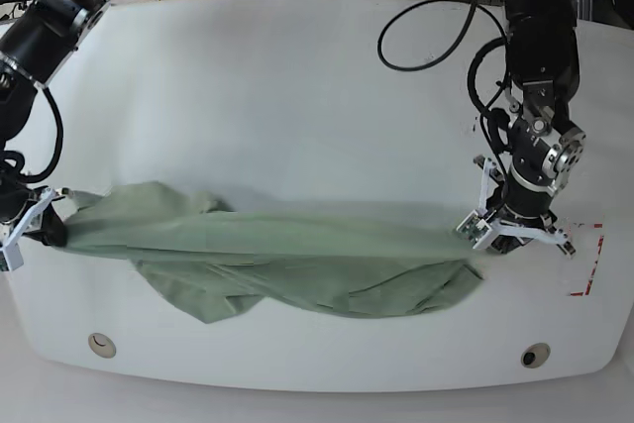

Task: Fold the T-shirt properly
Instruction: 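Lay the held shirt edge down flat with both grippers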

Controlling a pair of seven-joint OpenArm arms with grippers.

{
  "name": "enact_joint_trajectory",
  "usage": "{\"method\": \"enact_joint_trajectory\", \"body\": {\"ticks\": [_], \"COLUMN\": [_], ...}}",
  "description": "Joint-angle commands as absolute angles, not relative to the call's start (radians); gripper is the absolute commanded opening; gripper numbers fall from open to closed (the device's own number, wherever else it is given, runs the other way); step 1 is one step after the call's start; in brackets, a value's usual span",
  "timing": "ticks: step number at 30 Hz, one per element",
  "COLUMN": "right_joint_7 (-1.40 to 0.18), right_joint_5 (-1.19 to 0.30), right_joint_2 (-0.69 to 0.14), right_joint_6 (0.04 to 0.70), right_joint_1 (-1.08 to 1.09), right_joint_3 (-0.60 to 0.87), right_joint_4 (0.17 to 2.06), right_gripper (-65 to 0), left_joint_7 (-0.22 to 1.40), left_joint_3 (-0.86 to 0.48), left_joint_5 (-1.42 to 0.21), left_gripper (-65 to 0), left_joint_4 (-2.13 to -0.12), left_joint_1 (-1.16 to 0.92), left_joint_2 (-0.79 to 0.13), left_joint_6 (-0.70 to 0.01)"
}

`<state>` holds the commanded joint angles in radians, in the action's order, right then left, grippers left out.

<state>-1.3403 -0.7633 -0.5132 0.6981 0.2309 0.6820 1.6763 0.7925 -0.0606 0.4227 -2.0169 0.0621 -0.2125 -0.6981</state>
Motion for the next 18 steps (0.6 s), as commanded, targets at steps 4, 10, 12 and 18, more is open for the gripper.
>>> {"method": "enact_joint_trajectory", "body": {"ticks": [4, 10, 12, 18], "right_joint_7": [-1.34, -1.34, -1.34, -1.34], "right_joint_5": [-0.763, -0.763, -0.763, -0.762], "right_joint_2": [-0.441, -0.374, -0.361, -0.32], "right_joint_6": [0.698, 0.698, 0.698, 0.698], "right_joint_1": [0.085, -0.113, -0.182, -0.317], "right_joint_3": [0.74, 0.809, 0.811, 0.812], "right_joint_4": [1.742, 1.83, 1.837, 1.837], "right_gripper": [-65.0, -65.0, -65.0, -65.0], "left_joint_7": [0.791, 0.791, 0.791, 0.791], "left_joint_3": [-0.082, -0.133, -0.137, -0.242], "left_joint_5": [0.41, 0.41, 0.41, 0.41], "left_gripper": [-65.0, -65.0, -65.0, -65.0], "left_joint_4": [-2.017, -2.017, -2.017, -2.017], "left_joint_1": [-0.067, -0.251, -0.317, -0.47], "left_joint_2": [-0.202, -0.2, -0.203, -0.196], "left_joint_6": [-0.698, -0.698, -0.698, -0.698]}}
